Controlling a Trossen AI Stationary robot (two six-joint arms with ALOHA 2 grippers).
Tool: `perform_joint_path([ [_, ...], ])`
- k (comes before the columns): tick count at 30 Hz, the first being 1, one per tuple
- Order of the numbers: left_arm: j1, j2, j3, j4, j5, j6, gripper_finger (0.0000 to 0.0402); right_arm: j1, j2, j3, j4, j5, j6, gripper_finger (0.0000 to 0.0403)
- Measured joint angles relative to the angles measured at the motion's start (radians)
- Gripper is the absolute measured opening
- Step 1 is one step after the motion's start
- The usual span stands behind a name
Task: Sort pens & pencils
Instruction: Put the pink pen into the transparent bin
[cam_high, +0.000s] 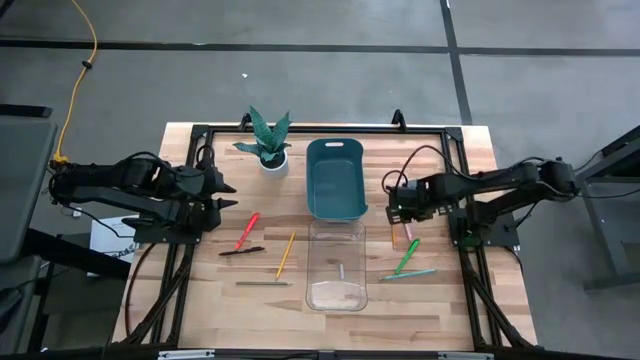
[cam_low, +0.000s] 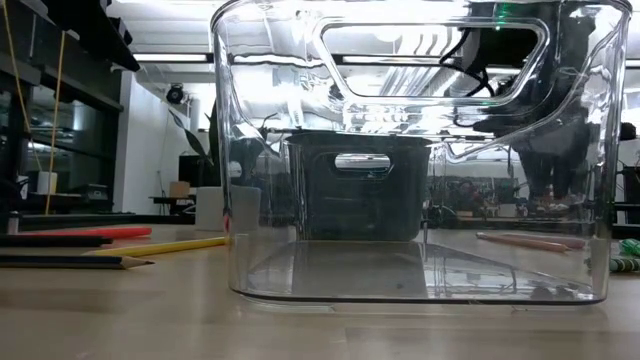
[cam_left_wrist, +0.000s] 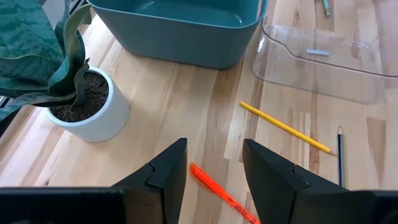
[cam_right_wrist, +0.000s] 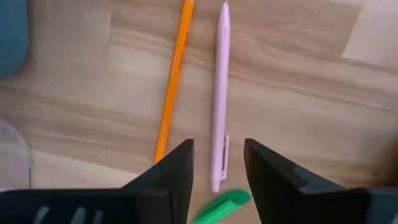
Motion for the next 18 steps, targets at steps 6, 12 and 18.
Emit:
perform_joint_path([
  [6,0.000,0.000,0.000,0.000,0.000,0.000,0.0145,-0.098,0.033,0.000,0.036,-0.035,-0.104,0.0131],
  [12,0.000,0.000,0.000,0.000,0.000,0.000,0.0145,-0.147,0.113,0.000,0.085,-0.076,-0.177,0.0131],
  [18,0.000,0.000,0.000,0.000,0.000,0.000,0.0145,-0.146,0.202,0.000,0.092,-0.088,-0.201,0.0131],
])
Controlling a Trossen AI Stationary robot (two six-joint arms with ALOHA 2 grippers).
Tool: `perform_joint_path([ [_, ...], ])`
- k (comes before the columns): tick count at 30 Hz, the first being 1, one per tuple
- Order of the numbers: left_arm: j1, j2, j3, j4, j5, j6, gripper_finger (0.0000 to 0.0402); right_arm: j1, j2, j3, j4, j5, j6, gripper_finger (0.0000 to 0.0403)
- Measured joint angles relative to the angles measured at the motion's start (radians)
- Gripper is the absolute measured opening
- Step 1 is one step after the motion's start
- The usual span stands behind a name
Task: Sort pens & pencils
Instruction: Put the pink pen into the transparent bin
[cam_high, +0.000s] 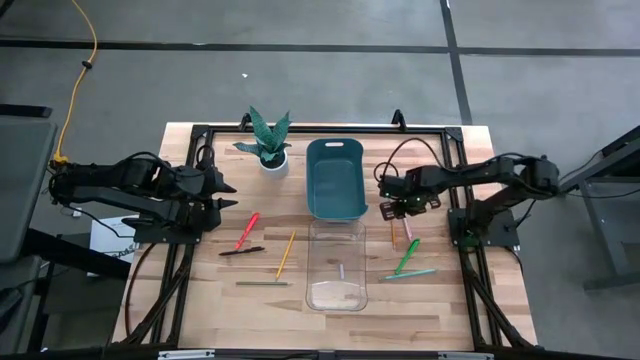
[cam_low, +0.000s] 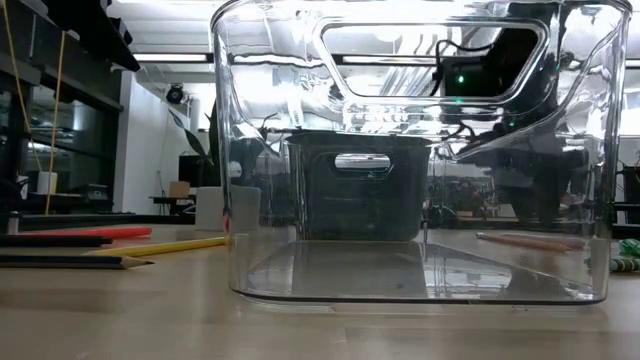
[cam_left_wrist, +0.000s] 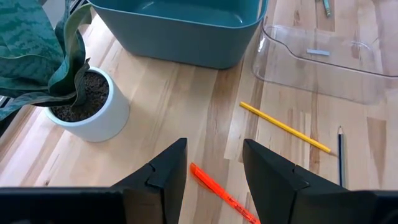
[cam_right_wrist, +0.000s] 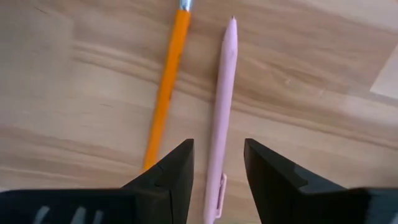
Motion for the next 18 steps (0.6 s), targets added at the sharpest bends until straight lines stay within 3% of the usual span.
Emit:
perform_joint_path([
  [18,0.000,0.000,0.000,-0.003,0.000,0.000,0.0145,0.000,0.087,0.002,0.055,-0.011,-0.012,0.0131],
])
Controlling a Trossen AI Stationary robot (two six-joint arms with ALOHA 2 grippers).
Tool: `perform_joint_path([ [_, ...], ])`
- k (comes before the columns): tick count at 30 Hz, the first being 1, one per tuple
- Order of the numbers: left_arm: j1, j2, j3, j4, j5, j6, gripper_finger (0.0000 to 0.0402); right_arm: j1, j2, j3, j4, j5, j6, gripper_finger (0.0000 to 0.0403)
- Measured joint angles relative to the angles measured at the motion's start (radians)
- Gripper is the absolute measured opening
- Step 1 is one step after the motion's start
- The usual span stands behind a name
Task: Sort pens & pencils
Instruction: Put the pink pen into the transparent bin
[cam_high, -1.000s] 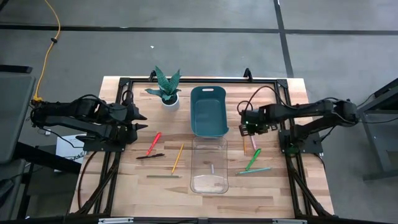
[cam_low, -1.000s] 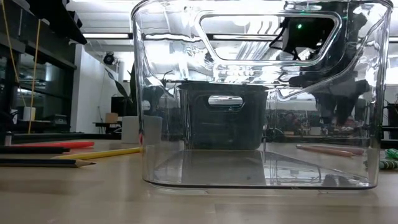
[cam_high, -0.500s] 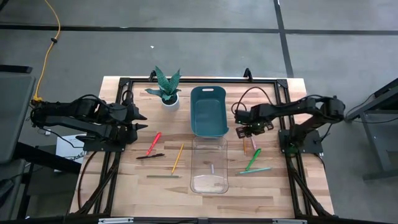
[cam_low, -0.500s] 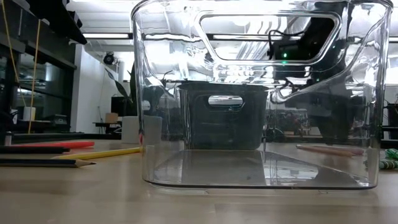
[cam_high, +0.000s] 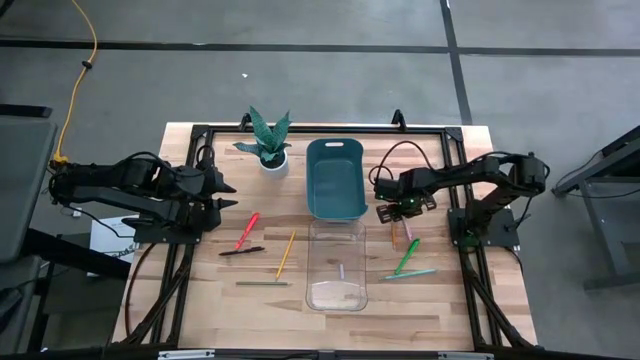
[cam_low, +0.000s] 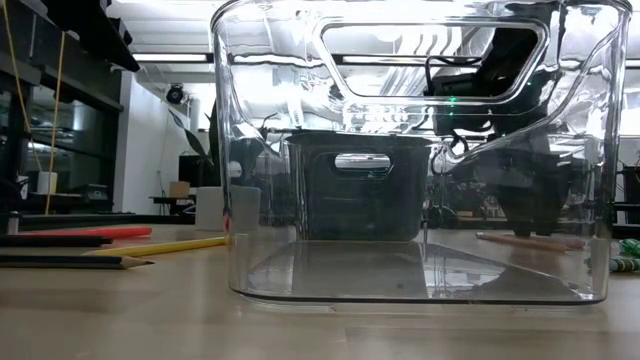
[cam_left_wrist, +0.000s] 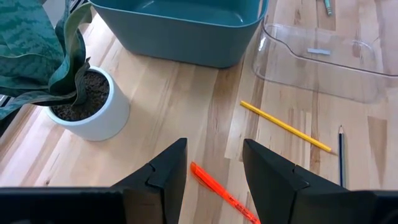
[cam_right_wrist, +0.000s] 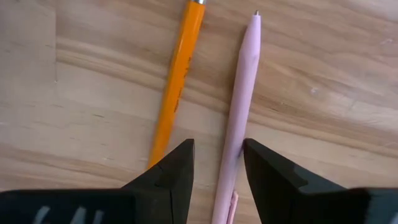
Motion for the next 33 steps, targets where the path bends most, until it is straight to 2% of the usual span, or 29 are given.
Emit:
perform_joint_path([
  [11,0.000,0.000,0.000,0.000,-0.002,0.000,0.0145,-0.004,0.000,0.000,-0.015,0.006,0.002,0.0119],
  [33,0.000,0.000,0.000,0.000,-0.002,0.000,0.0145,-0.004,0.000,-0.001,-0.016,0.007,0.002,0.0034],
])
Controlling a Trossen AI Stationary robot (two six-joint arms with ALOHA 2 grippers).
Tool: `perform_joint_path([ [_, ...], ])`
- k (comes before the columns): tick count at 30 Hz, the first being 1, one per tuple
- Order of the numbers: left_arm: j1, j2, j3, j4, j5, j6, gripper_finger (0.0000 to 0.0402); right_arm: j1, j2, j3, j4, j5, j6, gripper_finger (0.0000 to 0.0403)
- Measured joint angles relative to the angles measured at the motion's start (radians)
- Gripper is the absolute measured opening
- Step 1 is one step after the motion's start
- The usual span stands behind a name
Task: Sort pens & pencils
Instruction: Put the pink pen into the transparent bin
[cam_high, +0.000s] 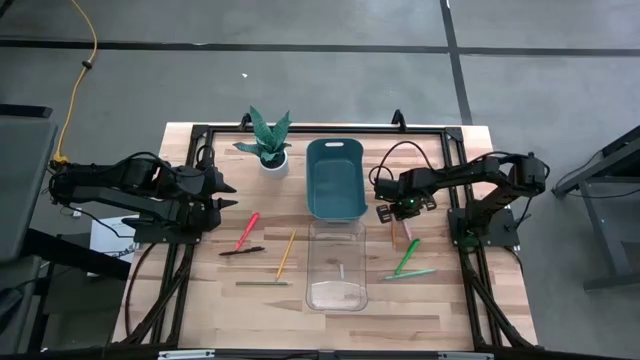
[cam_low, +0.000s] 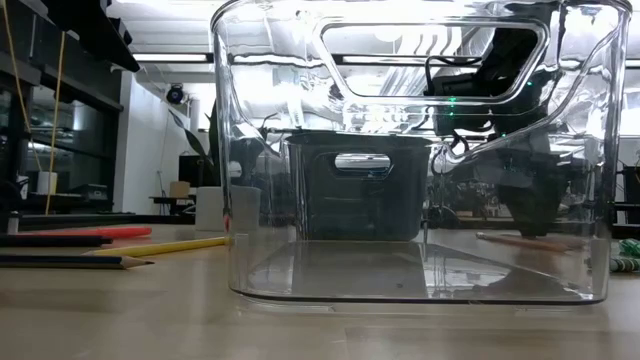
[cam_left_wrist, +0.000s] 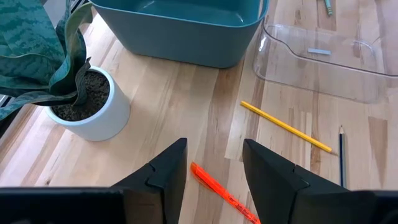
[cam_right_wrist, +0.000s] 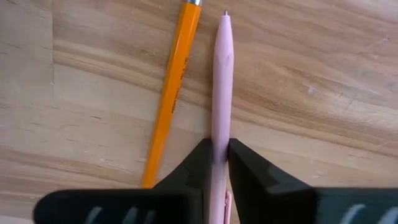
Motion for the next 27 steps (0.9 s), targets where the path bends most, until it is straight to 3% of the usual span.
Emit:
perform_joint_path([
  [11,0.000,0.000,0.000,0.000,-0.001,0.000,0.0145,-0.002,-0.008,0.036,-0.015,0.045,-0.003,0.0013],
  [27,0.000,0.000,0.000,0.000,-0.002,0.000,0.0145,-0.021,-0.010,0.194,-0.187,0.121,-0.059,0.0012],
])
